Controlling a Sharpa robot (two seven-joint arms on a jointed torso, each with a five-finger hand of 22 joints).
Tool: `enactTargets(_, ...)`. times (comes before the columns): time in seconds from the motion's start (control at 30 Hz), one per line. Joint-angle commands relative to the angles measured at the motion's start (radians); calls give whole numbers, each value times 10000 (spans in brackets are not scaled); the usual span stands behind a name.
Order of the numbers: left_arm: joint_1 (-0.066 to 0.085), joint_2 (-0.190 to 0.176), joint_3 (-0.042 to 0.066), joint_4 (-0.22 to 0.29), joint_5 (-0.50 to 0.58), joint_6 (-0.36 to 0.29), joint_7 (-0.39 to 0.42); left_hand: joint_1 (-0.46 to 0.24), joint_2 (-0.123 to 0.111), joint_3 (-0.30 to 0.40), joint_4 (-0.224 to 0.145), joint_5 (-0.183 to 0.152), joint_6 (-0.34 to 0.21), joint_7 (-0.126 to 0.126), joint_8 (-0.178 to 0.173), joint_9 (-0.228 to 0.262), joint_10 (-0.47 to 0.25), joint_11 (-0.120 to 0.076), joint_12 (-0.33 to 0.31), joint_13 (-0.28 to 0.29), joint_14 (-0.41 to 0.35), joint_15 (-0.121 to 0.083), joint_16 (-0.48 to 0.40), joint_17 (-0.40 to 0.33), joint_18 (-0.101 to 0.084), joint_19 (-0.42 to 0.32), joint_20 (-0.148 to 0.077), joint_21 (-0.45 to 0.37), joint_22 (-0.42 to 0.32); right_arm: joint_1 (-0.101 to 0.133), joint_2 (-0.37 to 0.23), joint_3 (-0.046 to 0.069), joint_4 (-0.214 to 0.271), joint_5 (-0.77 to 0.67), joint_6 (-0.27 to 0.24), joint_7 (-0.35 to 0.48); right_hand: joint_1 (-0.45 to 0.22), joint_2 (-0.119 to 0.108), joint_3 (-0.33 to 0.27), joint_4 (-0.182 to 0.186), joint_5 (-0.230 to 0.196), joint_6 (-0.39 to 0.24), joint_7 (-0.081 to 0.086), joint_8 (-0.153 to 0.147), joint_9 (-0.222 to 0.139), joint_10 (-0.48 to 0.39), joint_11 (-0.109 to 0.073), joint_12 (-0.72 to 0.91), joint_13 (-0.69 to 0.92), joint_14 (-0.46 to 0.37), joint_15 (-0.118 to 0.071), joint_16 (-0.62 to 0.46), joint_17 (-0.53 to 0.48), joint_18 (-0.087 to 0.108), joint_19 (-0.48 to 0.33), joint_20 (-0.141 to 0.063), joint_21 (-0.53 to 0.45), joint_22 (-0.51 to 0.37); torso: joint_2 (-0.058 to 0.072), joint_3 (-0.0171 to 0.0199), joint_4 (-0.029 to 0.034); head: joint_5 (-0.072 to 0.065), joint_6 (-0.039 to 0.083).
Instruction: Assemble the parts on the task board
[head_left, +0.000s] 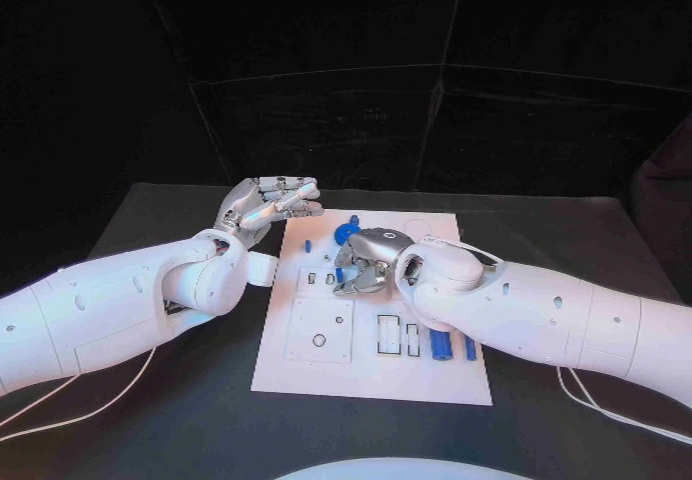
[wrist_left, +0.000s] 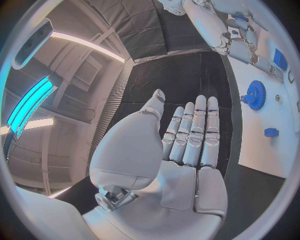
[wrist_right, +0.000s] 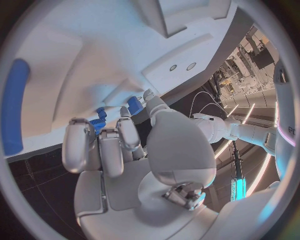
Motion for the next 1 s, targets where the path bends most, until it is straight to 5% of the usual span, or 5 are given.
enactTargets(0.03,18,3,8,0,1,145,22,15,129,6,-87,-30,90,-18,3,13,79,-20,-44,4,112,-7,-45,21,156,84,-13,-52,-14,7,-36,1,74,-87,-933,-179,-39,-36,-423,268,89,-224,28,38,34,-89,36,-46,-61,802,76,-38,1610,-17,-3,84,-59,-16,3,6,5,-8,4)
enactTargets(0.57,65,-184,10,32,-1229,237,-1180,-193,325,-123,-4,10,1487,-902,293,68,2438,-1058,239,206,4215,-1353,2395,2176,147,3243,-1344,1846,786,204,-1782,16,1684,1601,-3172,1874,608,167,-1098,789,551,-283,19,349,89,-78,32,60,-91,793,83,-66,1578,-15,5,113,-59,-12,-33,45,-74,32,67)
enactTargets(0.73,361,-257,11,37,-2951,601,-3455,-631,261,-354,301,18,1856,-1272,509,231,3608,-1504,1148,956,4636,-1758,9606,9215,98,4217,-1804,3208,1562,749,-2631,23,1987,4039,-2724,2481,1010,362,-1150,690,948,-98,-59,554,121,-77,-39,77,-113,775,24,-107,1509,-3,-26,66,-92,-72,-74,28,-34,3,90)
enactTargets(0.83,629,-224,11,-53,-4262,1488,-5432,-1060,424,-491,618,1,1861,-1356,767,405,3639,-1606,1991,1709,4692,-1844,11504,11299,-40,4635,-1951,4700,3016,1082,-3069,25,2027,4992,-2364,2540,1096,432,-1173,659,1019,-33,-85,621,130,-61,-63,94,-111,753,4,-153,1420,16,-73,48,-136,-171,-127,48,-45,17,104)
enactTargets(1.0,1056,-59,7,-178,-6185,2849,-7832,-1436,626,-960,1132,-80,1478,-1386,1587,913,2543,-1650,4211,3755,4578,-1853,12494,12469,-349,4694,-2017,7404,6004,1392,-3564,29,2022,5604,-2051,2462,1133,483,-1200,648,1065,19,-107,672,136,-43,-83,113,-103,742,-12,-177,1379,23,-90,33,-155,-207,-240,105,-88,50,72)
